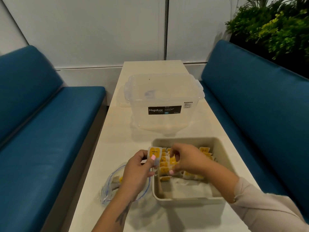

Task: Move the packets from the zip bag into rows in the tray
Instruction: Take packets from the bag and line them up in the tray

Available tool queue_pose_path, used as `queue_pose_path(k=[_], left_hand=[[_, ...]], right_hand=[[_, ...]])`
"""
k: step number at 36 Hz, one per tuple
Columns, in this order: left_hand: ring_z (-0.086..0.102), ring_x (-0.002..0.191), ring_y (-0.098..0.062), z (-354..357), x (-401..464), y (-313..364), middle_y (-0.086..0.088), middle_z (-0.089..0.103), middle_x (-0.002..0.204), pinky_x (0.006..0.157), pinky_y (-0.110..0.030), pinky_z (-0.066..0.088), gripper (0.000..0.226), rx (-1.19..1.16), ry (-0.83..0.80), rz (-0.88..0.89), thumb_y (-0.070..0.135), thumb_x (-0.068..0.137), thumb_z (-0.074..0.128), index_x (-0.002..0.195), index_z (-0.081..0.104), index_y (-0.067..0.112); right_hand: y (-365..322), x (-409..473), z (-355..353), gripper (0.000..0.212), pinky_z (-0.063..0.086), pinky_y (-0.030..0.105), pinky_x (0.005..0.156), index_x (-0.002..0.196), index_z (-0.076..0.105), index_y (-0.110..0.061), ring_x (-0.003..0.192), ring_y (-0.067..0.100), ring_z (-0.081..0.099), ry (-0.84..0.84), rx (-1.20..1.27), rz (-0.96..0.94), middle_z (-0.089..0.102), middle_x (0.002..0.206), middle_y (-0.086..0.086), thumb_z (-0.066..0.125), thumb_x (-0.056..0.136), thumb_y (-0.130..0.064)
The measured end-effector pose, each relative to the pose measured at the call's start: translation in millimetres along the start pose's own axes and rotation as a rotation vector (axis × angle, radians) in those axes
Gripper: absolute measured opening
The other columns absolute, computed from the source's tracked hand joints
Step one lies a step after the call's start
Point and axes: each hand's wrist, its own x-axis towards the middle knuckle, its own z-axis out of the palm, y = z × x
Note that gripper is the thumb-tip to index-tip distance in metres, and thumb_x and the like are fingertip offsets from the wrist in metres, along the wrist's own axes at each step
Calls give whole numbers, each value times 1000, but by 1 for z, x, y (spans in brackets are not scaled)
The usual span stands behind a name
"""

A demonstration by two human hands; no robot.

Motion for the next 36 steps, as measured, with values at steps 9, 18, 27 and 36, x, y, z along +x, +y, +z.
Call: queue_pose_path(k=[9, 18, 27, 36], left_hand=[[59, 75, 5, 19, 4, 15, 9, 65, 88, 65, -10, 44, 22, 318, -33, 223, 25, 79, 72, 64, 64, 40], [44, 113, -13, 14, 15, 10, 14, 56, 120, 96, -28, 37, 34, 744, -23, 276, 19, 79, 71, 107, 64, 37], [36, 121, -10, 6, 7, 3, 22, 49, 129, 92, -27, 29, 38, 913, 13, 198, 16, 87, 62, 114, 56, 43], [36, 122, -9, 3, 1, 2, 21, 48, 129, 91, -28, 27, 32, 895, 27, 170, 20, 89, 61, 110, 57, 44]], right_hand=[[-10, -14, -33, 9, 34, 8, 53, 78, 66, -30, 57, -10, 51, 124, 180, -96, 63, 75, -13, 75, 80, -28], [5, -21, -24, 7, 47, 25, 69, 91, 69, -27, 78, 10, 58, 104, -132, -19, 69, 87, -9, 66, 86, -31], [17, -18, 2, 10, 46, 26, 68, 95, 66, -28, 84, 14, 58, 27, -406, -9, 66, 94, -7, 61, 87, -28], [19, -8, 26, 15, 50, 27, 75, 97, 70, -28, 92, 17, 62, 58, -475, -3, 67, 103, -6, 60, 86, -25]])
